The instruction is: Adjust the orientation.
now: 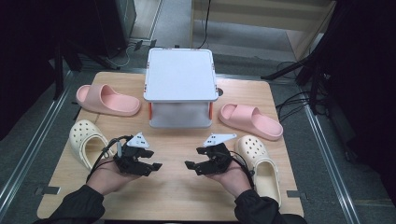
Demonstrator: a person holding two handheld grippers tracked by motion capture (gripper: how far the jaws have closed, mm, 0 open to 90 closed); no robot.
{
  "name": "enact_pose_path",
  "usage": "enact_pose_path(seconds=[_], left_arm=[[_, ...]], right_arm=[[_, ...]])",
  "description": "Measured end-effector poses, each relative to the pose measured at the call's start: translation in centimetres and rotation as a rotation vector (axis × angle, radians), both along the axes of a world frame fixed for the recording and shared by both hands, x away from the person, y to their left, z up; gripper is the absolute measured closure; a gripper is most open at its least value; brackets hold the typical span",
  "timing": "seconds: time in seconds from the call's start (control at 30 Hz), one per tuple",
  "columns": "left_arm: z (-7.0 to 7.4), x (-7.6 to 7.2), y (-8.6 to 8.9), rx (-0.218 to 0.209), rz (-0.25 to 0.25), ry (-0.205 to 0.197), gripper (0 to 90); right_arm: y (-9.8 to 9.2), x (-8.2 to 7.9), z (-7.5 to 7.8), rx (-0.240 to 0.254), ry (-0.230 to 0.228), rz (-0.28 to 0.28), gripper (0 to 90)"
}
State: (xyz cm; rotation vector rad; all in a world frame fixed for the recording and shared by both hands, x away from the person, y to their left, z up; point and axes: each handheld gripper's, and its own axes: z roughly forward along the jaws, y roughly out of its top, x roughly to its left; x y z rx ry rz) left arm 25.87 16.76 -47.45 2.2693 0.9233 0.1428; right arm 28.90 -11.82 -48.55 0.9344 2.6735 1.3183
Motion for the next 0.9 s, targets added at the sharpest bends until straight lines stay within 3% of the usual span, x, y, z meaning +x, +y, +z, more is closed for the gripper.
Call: enact_pose_path(seconds=[0.13,0.3,0.33,0.47,0.8,0.9], left_arm=[[0.1,0.0,0.1,-0.004,0.025,0.008,42.0],[0.3,0.1,0.3,-0.005,0.05,0.026,42.4],[0.3,0.1,0.4,-0.014,0.061,0.027,42.3],[0.5,0.0,0.6,-0.01,0.084,0.017,42.2],[1.0,-0.7,2.0,0.003,0.163,0.003,43.2],[1.1,-1.3,2.9,0.005,0.208,0.002,43.4]], right_arm=[[-0.2,0.2,0.4,-0.002,0.015,-0.016,35.2],[-0.5,0.2,0.7,-0.014,-0.001,-0.012,37.3],[-0.6,0.1,0.8,-0.044,-0.022,-0.005,37.0],[-0.5,-0.2,0.9,-0.082,-0.053,0.009,37.0],[-0.1,-0.2,1.1,-0.102,-0.071,0.028,37.1],[0.0,-0.1,1.1,-0.106,-0.07,0.037,37.1]])
